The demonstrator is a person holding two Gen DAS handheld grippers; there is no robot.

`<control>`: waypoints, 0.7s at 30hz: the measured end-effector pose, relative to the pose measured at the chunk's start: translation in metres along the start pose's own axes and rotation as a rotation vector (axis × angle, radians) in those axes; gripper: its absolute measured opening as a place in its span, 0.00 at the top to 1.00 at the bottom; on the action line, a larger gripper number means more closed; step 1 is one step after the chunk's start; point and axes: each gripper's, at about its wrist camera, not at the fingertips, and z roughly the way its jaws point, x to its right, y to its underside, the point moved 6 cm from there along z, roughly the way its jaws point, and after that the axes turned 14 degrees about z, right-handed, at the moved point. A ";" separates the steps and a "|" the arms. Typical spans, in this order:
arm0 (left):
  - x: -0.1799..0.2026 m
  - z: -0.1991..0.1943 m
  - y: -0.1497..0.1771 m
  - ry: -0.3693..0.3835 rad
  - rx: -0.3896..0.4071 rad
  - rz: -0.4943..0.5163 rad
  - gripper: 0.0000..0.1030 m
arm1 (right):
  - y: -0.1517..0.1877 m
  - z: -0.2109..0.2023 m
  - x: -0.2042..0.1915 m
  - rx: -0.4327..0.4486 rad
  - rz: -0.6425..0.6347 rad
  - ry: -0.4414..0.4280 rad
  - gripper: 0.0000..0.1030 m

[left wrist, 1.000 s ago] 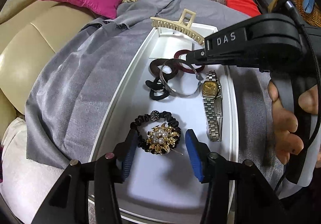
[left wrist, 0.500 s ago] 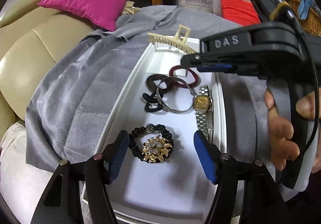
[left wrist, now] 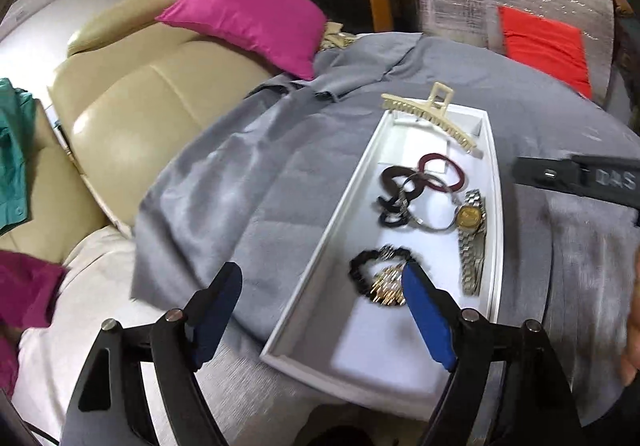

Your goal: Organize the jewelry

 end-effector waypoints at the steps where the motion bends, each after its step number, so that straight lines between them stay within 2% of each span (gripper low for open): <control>1: -0.003 -0.004 0.003 -0.016 -0.009 -0.003 0.20 | 0.005 -0.009 -0.001 0.011 -0.011 0.013 0.69; 4: -0.015 -0.023 0.007 -0.060 -0.022 -0.019 0.20 | 0.021 -0.033 -0.006 0.044 -0.060 0.052 0.69; 7: -0.024 -0.043 0.008 -0.071 -0.016 -0.044 0.20 | 0.037 -0.061 -0.015 0.080 -0.113 0.080 0.69; 9: -0.031 -0.059 0.009 -0.079 -0.005 -0.058 0.20 | 0.047 -0.079 -0.020 0.103 -0.147 0.100 0.62; 11: -0.036 -0.076 0.008 -0.092 0.008 -0.061 0.20 | 0.055 -0.100 -0.026 0.135 -0.178 0.118 0.42; 12: -0.038 -0.085 0.007 -0.100 0.017 -0.061 0.20 | 0.058 -0.108 -0.028 0.148 -0.185 0.118 0.41; 18: -0.048 -0.133 0.006 -0.131 0.059 -0.049 0.20 | 0.077 -0.164 -0.048 0.184 -0.218 0.131 0.40; 21: -0.053 -0.159 0.006 -0.148 0.089 -0.049 0.19 | 0.086 -0.189 -0.056 0.200 -0.212 0.127 0.37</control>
